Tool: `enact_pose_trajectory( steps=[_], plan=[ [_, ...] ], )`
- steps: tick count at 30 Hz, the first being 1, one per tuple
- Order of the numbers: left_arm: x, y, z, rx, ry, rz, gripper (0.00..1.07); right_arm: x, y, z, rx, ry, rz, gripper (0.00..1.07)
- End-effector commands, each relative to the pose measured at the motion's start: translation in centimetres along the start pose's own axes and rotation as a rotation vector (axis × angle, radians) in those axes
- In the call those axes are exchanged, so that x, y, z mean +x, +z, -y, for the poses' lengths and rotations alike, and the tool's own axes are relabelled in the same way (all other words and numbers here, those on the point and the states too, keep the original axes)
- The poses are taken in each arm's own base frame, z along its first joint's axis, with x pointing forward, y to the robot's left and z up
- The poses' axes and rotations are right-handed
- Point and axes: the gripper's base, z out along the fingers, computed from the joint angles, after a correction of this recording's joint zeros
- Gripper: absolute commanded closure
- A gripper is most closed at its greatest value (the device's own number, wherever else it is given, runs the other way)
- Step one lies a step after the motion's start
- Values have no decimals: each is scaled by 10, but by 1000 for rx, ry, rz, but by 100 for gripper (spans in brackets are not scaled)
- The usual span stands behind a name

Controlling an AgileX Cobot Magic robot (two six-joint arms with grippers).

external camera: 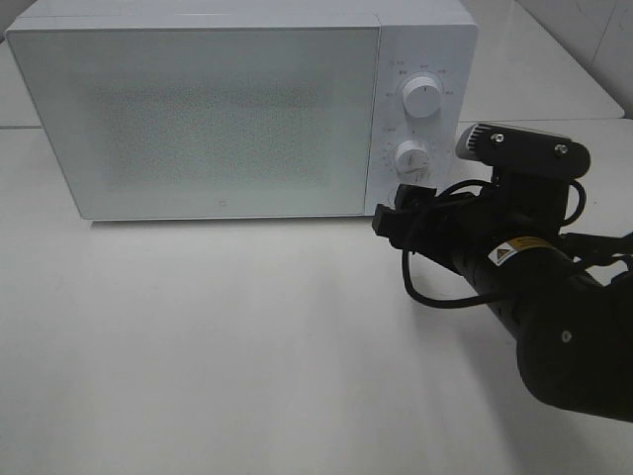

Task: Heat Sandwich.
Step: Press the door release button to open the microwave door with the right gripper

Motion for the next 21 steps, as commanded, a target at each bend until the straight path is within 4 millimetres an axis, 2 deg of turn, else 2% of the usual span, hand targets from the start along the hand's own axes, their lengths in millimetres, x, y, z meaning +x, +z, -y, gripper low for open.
enact_pose_trajectory(
  steps=[1,3,4,6,7,8,12,13,16,18,21],
  plan=[
    [1,-3,1,2,-11,37,3,-1,1,-3,-9,173,3,31],
    [1,-3,1,2,-11,37,3,-1,1,-3,-10,331,3,31],
    [1,-3,1,2,-11,37,3,-1,1,-3,-10,331,3,31],
    [1,-3,1,2,-11,37,3,-1,1,-3,-9,453,-2,31],
    [1,-3,1,2,-11,37,3,0,1,-3,-8,598,-7,31],
    [1,-3,1,2,-11,37,3,0,1,-3,-8,598,-7,31],
    [1,-3,1,2,-11,37,3,1,1,-3,-3,906,-19,34],
    [1,-3,1,2,-11,37,3,1,1,-3,-3,906,-19,34],
    [1,-3,1,2,-11,37,3,2,1,-3,7,1081,-36,39],
    [1,-3,1,2,-11,37,3,2,1,-3,8,1111,-36,41],
    [1,-3,1,2,-11,37,3,2,1,-3,10,1225,-36,50]
  ],
)
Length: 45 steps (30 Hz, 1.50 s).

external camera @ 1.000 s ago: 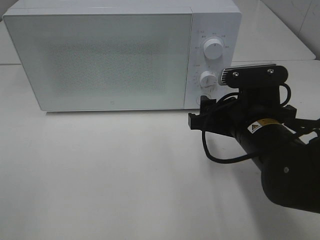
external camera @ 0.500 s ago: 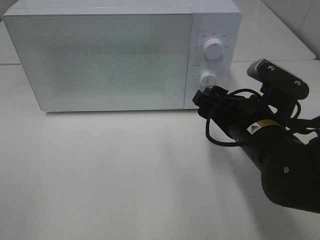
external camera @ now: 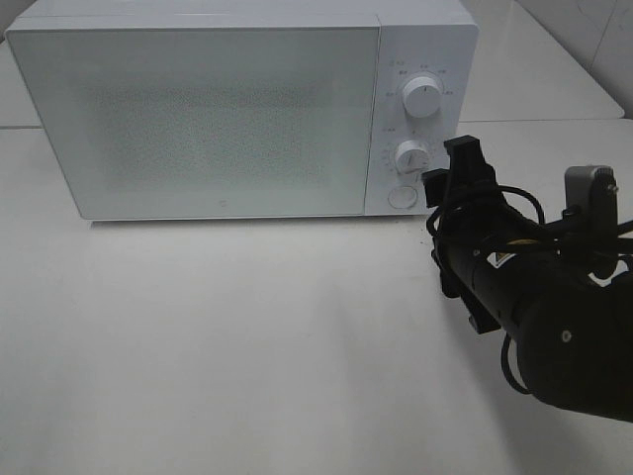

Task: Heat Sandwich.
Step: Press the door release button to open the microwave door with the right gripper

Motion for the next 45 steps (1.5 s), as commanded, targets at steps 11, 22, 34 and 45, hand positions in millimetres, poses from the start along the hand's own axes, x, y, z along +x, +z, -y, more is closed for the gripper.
enact_pose_trajectory(
  steps=[11,22,34,45],
  plan=[
    [1,-3,1,2,-11,37,3,4,1,0,14,156,-19,90],
    [1,-3,1,2,-11,37,3,4,2,2,37,157,-26,107],
    [1,-3,1,2,-11,37,3,-5,13,6,74,159,-6,107],
    [1,-3,1,2,-11,37,3,1,44,9,89,156,-11,107]
  ],
)
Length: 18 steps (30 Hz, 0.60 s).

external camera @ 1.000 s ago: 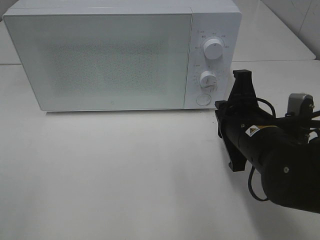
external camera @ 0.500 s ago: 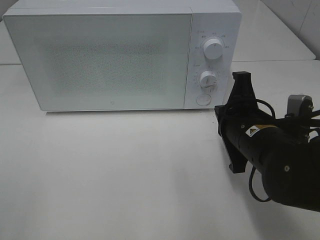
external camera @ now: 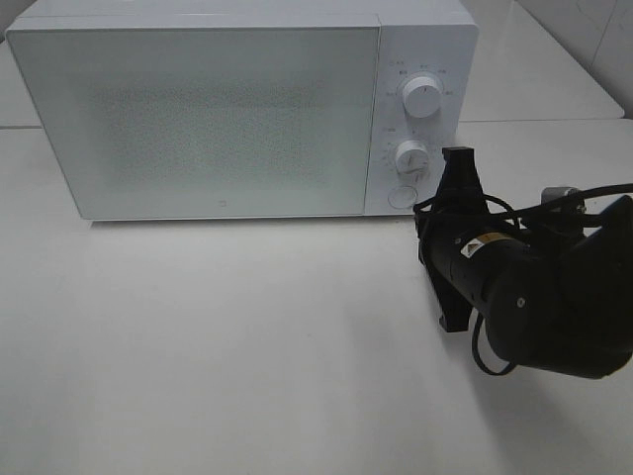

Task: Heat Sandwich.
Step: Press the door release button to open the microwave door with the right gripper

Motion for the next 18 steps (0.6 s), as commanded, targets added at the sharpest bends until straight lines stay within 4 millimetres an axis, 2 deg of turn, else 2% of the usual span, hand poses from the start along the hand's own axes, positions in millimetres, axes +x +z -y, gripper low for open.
enact_pose_trajectory(
  steps=[1,9,13,18],
  plan=[
    [1,-3,1,2,-11,37,3,0,11,-5,-10,2,-2,107],
    [1,-3,1,2,-11,37,3,-2,33,-10,2,3,-3,107],
    [1,-3,1,2,-11,37,3,-4,51,-11,23,5,0,107],
    [1,-3,1,2,-11,37,3,-3,58,-13,20,13,2,107]
  ],
)
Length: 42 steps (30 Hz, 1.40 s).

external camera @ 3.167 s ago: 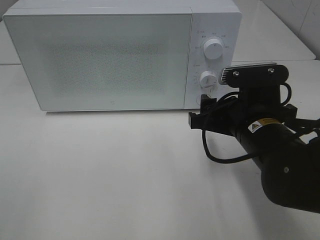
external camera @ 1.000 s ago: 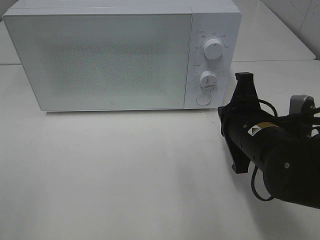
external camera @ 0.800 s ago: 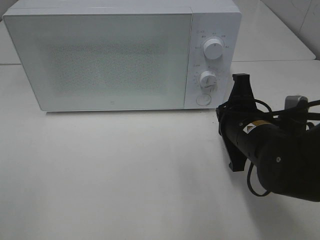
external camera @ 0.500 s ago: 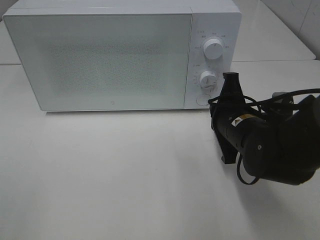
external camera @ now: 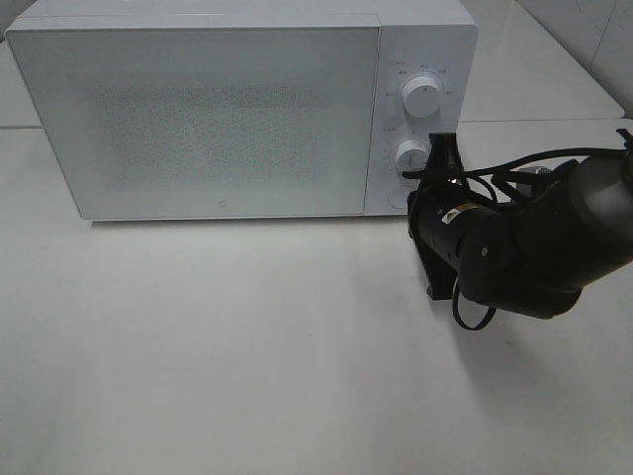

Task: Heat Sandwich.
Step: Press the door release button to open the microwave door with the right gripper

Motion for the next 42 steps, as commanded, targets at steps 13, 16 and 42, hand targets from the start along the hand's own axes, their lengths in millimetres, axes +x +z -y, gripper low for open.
enact_pose_trajectory(
  steps=[13,16,42],
  plan=[
    [1,-3,1,2,-11,37,3,0,37,-6,6,45,10,107],
    [1,-3,1,2,-11,37,3,-3,38,-8,2,43,22,107],
    [1,-3,1,2,-11,37,3,-2,51,-30,-213,15,58,107]
  ],
)
